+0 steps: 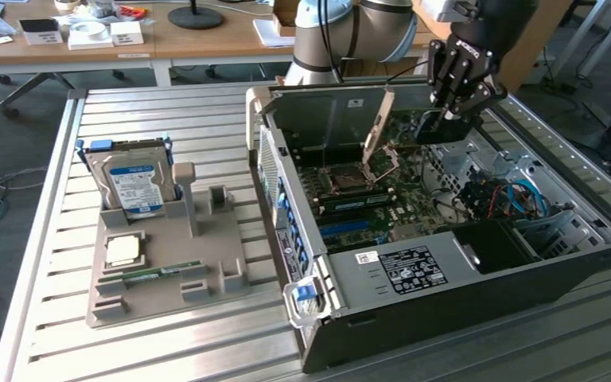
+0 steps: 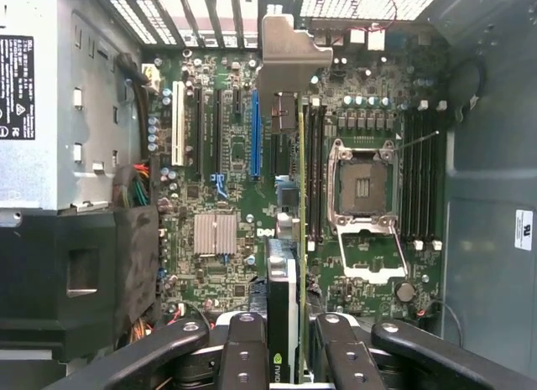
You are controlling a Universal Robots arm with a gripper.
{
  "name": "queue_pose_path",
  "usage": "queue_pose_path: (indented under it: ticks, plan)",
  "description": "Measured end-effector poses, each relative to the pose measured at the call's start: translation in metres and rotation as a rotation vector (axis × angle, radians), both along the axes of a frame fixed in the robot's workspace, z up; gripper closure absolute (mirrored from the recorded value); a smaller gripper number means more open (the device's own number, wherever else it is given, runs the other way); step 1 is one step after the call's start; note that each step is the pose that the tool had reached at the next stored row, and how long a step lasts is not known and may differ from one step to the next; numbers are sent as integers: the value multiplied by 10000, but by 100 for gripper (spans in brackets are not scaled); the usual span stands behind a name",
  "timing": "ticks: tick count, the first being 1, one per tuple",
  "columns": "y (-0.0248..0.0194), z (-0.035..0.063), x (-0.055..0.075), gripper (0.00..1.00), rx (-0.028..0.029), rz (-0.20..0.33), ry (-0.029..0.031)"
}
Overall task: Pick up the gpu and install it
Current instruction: 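Insert the gpu into the slot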
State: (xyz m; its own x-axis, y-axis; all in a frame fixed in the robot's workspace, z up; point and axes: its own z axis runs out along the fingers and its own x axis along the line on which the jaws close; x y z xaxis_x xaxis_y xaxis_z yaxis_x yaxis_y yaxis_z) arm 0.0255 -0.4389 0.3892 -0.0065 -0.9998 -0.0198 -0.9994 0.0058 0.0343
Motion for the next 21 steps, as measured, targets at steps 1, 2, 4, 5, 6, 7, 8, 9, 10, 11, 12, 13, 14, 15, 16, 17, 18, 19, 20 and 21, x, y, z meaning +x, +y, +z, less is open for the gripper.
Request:
queue_pose_path:
  ticks: [1,2,4,5,6,7,8,9,10,11,12,13,14,15,16,17,18,19,20,21]
  plan:
    - [0,0,-2,73,-2,0,-14]
    - [0,-1,-2,73,-1,1,-14]
    - [0,-2,-4,73,1,1,-15]
    - [0,-6,-9,73,3,-1,-16]
    - [1,-11,-16,73,2,-4,-16]
    - [0,-16,-26,73,1,-8,-19]
    - [0,-20,-35,73,1,-12,-22]
    - [0,-20,-40,73,0,-14,-24]
    - [0,-20,-41,73,-1,-13,-25]
    - [0,-24,-42,73,1,-13,-35]
    - [0,-30,-45,73,2,-15,-61]
    - [0,-37,-47,73,3,-14,-96]
    - [0,-40,-49,73,1,-14,-125]
    - [0,-41,-50,73,0,-14,-135]
    - [0,-41,-50,73,-1,-13,-135]
    - [0,-45,-51,73,1,-12,-138]
    - [0,-52,-54,73,3,-15,-146]
    - [0,-58,-56,73,2,-15,-152]
    - [0,-63,-57,73,1,-17,-153]
    - [0,-65,-57,73,-1,-35,-153]
